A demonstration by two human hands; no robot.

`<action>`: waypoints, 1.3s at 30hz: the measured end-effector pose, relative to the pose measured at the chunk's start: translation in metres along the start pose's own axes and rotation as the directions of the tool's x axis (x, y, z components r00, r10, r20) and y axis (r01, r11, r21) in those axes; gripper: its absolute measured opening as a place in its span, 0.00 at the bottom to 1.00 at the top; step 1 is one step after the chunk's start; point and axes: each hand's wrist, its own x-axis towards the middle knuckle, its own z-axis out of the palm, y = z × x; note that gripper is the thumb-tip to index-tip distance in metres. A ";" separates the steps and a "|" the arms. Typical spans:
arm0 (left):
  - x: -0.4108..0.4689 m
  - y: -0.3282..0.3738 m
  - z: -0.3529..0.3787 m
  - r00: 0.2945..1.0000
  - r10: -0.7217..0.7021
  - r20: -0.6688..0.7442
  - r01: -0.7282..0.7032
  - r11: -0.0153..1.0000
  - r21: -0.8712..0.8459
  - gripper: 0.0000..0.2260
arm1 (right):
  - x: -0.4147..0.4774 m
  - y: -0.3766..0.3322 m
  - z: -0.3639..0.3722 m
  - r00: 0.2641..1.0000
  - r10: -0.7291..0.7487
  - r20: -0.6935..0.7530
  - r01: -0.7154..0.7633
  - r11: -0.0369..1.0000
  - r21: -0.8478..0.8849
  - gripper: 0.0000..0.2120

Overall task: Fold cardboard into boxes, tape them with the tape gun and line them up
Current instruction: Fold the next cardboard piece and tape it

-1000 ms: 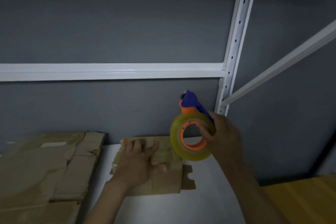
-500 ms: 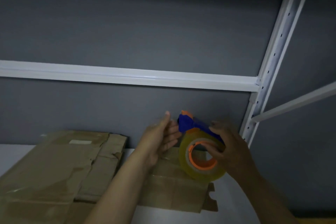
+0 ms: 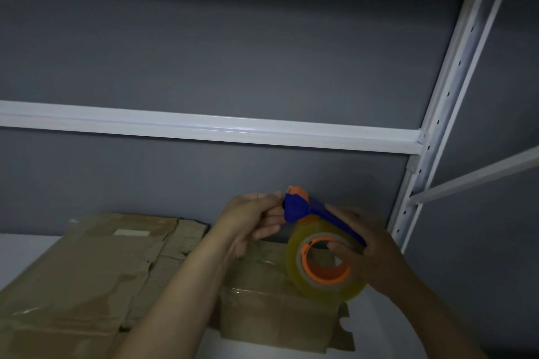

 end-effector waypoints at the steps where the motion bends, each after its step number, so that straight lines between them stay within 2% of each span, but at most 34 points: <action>1: 0.001 0.002 -0.002 0.999 0.035 -0.017 -0.033 0.996 0.085 0.07 | 0.000 0.000 -0.002 1.000 0.020 0.022 -0.020 1.000 0.004 0.28; 5: 0.002 0.008 -0.004 0.960 0.265 -0.087 -0.204 0.880 0.428 0.12 | 0.003 -0.008 -0.004 0.999 0.036 0.007 -0.036 0.999 0.031 0.26; 7: 0.005 0.005 -0.009 0.919 0.367 -0.143 -0.244 0.816 0.525 0.14 | 0.004 -0.012 -0.004 0.999 0.030 0.018 -0.030 0.998 0.048 0.25; 9: 0.008 0.000 -0.018 0.877 0.423 -0.227 -0.244 0.800 0.548 0.14 | 0.006 -0.015 -0.007 0.999 0.025 0.038 -0.026 0.999 0.040 0.26; 14: 0.000 -0.032 -0.027 0.825 0.424 -0.374 -0.219 0.850 0.479 0.09 | 0.007 -0.020 -0.007 0.998 0.036 0.043 -0.038 0.998 0.050 0.25; 17: -0.003 -0.051 -0.026 0.870 0.337 -0.360 -0.243 0.928 0.282 0.12 | 0.007 -0.023 -0.007 0.998 -0.003 0.057 0.002 1.000 0.007 0.25; 20: -0.004 -0.064 -0.031 0.899 0.237 -0.368 -0.168 0.963 0.208 0.12 | 0.011 -0.028 -0.014 0.992 -0.030 0.122 0.042 0.994 -0.101 0.25; 24: -0.002 -0.077 -0.038 0.892 0.192 -0.408 -0.097 0.965 0.243 0.11 | 0.024 -0.039 -0.017 0.953 -0.022 0.302 0.119 0.944 -0.307 0.23; 27: -0.007 -0.079 -0.039 0.858 0.259 -0.444 -0.113 0.938 0.328 0.09 | 0.035 -0.039 -0.018 0.930 0.002 0.369 0.156 0.904 -0.398 0.25; 29: -0.013 -0.077 -0.037 0.824 0.335 -0.457 -0.174 0.917 0.358 0.10 | 0.039 -0.037 -0.017 0.926 -0.025 0.377 0.189 0.895 -0.404 0.25; 32: -0.022 -0.069 -0.028 0.836 0.335 -0.435 -0.287 0.942 0.175 0.11 | 0.037 -0.037 -0.016 0.919 -0.030 0.393 0.188 0.910 -0.371 0.25; 35: -0.024 -0.062 -0.026 0.879 0.265 -0.396 -0.290 0.957 -0.004 0.09 | 0.034 -0.034 -0.024 0.926 -0.068 0.370 0.183 0.941 -0.284 0.23; 39: -0.018 -0.053 -0.034 0.881 0.256 -0.397 -0.296 0.954 -0.041 0.08 | 0.033 -0.037 -0.042 0.921 -0.089 0.380 0.193 0.950 -0.245 0.27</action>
